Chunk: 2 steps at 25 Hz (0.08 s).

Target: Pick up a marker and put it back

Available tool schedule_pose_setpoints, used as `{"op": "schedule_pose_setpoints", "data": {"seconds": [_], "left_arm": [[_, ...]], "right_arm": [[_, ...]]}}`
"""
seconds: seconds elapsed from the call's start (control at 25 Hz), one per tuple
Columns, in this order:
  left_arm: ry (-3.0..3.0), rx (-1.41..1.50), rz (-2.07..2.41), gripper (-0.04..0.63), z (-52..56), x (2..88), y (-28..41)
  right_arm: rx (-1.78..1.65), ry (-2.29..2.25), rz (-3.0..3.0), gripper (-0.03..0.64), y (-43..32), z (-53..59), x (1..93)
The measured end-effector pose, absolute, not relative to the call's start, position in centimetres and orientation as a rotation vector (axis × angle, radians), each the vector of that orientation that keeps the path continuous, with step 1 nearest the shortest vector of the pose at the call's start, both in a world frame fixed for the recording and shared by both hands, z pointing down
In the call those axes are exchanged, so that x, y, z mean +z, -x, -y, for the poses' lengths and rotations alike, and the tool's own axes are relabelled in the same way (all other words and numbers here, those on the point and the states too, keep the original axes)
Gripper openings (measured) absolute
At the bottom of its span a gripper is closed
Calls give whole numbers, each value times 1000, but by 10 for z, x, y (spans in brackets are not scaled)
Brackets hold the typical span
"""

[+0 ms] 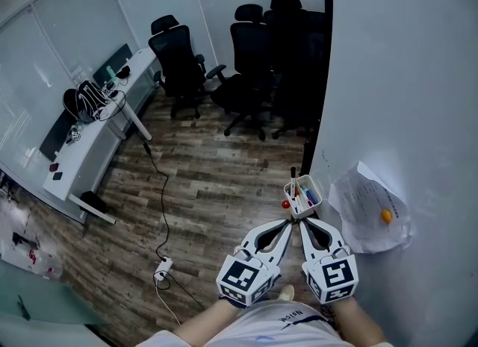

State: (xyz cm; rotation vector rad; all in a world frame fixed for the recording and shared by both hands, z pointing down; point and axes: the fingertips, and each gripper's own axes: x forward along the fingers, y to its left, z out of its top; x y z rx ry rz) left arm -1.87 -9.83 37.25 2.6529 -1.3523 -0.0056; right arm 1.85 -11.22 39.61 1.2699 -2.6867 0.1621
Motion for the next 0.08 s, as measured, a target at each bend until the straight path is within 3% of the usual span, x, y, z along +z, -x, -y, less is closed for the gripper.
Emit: {"op": "schedule_pose_setpoints", "data": {"seconds": [0.08], "left_arm": [[-2656,-7,1352,12,100,371,18]], "right_arm": [[163,-1272,2685,14,-19,113,396]]}}
